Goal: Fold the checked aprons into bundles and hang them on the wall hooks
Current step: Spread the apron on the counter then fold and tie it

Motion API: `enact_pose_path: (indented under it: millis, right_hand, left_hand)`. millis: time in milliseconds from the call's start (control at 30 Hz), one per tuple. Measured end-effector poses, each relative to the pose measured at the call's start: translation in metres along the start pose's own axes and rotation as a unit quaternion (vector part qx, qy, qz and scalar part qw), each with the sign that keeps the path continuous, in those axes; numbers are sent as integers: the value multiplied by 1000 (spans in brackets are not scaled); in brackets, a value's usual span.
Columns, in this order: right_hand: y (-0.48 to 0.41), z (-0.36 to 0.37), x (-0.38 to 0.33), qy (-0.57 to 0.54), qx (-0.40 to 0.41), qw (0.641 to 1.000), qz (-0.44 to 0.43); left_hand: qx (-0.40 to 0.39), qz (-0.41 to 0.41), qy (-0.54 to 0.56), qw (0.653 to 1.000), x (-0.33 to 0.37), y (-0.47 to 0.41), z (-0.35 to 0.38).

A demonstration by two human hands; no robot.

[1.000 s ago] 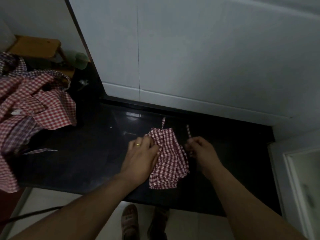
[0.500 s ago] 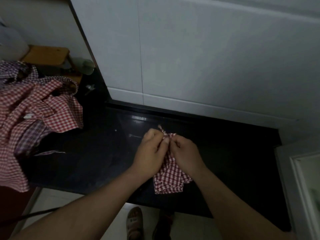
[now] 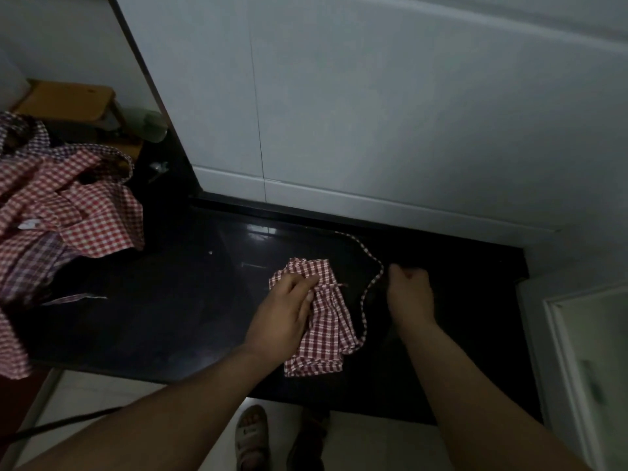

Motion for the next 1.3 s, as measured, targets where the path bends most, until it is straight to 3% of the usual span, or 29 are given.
enact_pose_path:
  millis: [100, 167, 200, 267, 367, 500, 633, 700, 767, 867, 967, 1100, 1300]
  right_hand:
    - [26, 33, 59, 41, -194, 973, 120]
    - [53, 56, 70, 53, -303, 943, 128]
    - [58, 63, 66, 31, -318, 941, 110]
    - [49, 68, 53, -58, -273, 957, 77]
    - [28, 64, 37, -150, -195, 964, 98]
    - [36, 71, 31, -121, -265, 952, 95]
    - [50, 87, 24, -141, -332, 931, 59]
    - [51, 91, 23, -135, -333, 932, 51]
    - [48, 94, 26, -141, -321, 934, 67]
    - [49, 99, 34, -162, -314, 929, 113]
    - [54, 111, 36, -193, -338, 909, 153]
    - [67, 129, 28, -211, -373, 887, 170]
    - [65, 139, 6, -125, -427, 888, 113]
  left_hand:
    - [7, -10, -8, 1000, -5, -1, 4]
    - [8, -11, -16, 1000, -3, -3, 4]
    - [4, -8, -23, 1000, -3, -4, 4]
    - [-6, -8, -31, 999, -4, -5, 3]
    - [-16, -11, -34, 999, -3, -9, 0]
    - [-23, 47, -90, 995, 16, -16, -4]
    - [-138, 125, -200, 962, 29, -19, 25]
    - [-164, 121, -235, 950, 23, -22, 36]
    - [-137, 79, -254, 954, 12, -23, 34]
    - [-79, -7, -201, 976, -11, -11, 26]
    - [-57, -36, -121, 990, -20, -6, 23]
    - [-37, -29, -11, 999, -20, -7, 11]
    - [-57, 44, 79, 994, -16, 4, 0]
Point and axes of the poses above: each hand's wrist, its own y-axis away from the middle knuckle, its own z-axis out of the palm, x = y × z, the point moved 8 cm from there along -y, towards the middle knuckle, and after that the axes turned 11 degrees about y, right-handed, at the moved point
